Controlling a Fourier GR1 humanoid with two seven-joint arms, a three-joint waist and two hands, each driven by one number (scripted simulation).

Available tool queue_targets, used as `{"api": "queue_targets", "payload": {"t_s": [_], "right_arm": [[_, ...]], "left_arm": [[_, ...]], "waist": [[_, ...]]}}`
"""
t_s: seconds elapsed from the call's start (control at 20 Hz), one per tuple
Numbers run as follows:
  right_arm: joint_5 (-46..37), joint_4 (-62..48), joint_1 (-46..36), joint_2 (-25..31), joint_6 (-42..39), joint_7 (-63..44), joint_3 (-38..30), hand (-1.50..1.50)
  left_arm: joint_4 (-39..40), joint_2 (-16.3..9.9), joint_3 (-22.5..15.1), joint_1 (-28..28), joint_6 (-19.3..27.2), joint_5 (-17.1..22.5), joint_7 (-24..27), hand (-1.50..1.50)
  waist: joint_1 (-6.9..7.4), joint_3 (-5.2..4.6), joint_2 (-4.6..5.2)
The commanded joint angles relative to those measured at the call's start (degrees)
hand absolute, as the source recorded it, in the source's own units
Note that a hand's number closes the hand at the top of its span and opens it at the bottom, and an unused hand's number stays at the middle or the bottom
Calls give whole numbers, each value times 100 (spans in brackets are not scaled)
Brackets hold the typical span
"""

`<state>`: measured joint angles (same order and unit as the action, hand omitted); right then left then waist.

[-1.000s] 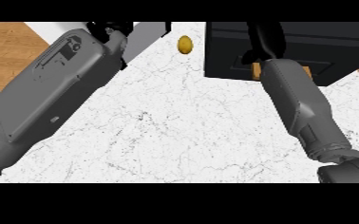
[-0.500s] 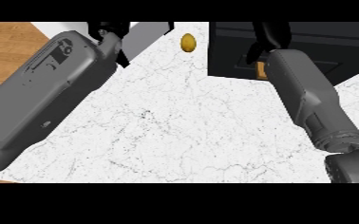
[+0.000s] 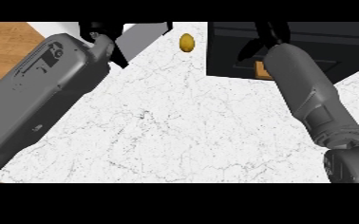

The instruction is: Pick up the can, place it into the drawer and close the drawer

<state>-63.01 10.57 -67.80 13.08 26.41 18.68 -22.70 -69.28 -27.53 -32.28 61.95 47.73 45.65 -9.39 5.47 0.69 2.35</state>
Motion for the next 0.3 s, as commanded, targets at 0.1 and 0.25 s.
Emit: {"api": "queue_targets", "payload": {"t_s": [0.1, 0.25], "right_arm": [[1172, 149, -441, -143, -520, 353, -1058, -150], [1304, 142, -388, -213, -481, 626, -1192, -150]], "left_arm": [[-245, -127, 20, -138, -21, -31, -65, -150], [-253, -100, 51, -321, -91, -34, 11, -150]], "waist": [[99, -43, -69], [120, -50, -15]]}}
